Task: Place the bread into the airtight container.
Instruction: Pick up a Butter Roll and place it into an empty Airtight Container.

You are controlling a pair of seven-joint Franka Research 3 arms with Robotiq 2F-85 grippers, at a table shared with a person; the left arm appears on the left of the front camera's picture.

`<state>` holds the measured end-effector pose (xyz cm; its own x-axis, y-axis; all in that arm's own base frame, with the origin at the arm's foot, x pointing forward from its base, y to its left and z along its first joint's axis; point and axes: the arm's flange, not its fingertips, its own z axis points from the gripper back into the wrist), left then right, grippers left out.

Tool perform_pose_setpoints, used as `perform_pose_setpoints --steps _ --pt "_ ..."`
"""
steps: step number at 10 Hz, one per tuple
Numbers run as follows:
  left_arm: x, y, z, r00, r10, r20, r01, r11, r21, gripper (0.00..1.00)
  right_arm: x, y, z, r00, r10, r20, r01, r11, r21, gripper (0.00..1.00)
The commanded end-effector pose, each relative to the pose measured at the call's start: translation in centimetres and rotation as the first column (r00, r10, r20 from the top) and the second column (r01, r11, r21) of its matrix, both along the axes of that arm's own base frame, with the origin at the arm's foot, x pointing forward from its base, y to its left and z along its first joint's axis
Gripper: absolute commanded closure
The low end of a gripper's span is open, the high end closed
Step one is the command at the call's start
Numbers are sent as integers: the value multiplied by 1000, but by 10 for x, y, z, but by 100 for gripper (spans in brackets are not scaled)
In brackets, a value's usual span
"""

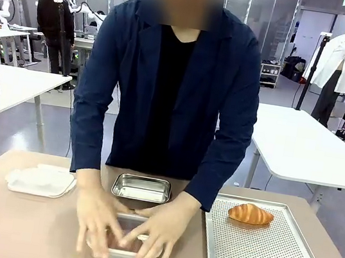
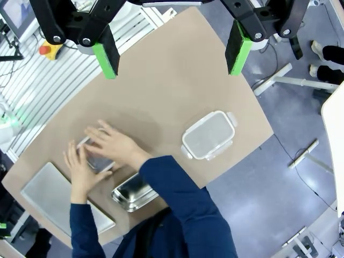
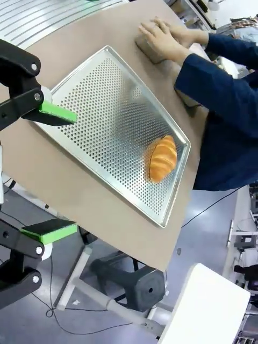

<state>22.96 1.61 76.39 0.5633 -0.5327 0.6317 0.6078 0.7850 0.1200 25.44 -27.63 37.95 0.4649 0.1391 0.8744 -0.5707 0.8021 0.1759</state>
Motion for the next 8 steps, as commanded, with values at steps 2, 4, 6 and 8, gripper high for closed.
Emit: perform_pose_setpoints --steps 2,4,6,8 --pt "-1 0 2 1000 -8 1 8 1000 -2 0 2 1 0 1000 1 22 -1 1000 5 12" --pt "-1 0 2 1000 -8 1 8 1000 -2 0 2 1 0 1000 1 22 -1 1000 5 12" --pt "-1 0 2 1000 -8 1 8 1000 -2 0 2 1 0 1000 1 22 -1 1000 5 12" --pt "-1 0 2 1000 -8 1 8 1000 -2 0 2 1 0 1000 1 22 -1 1000 5 12"
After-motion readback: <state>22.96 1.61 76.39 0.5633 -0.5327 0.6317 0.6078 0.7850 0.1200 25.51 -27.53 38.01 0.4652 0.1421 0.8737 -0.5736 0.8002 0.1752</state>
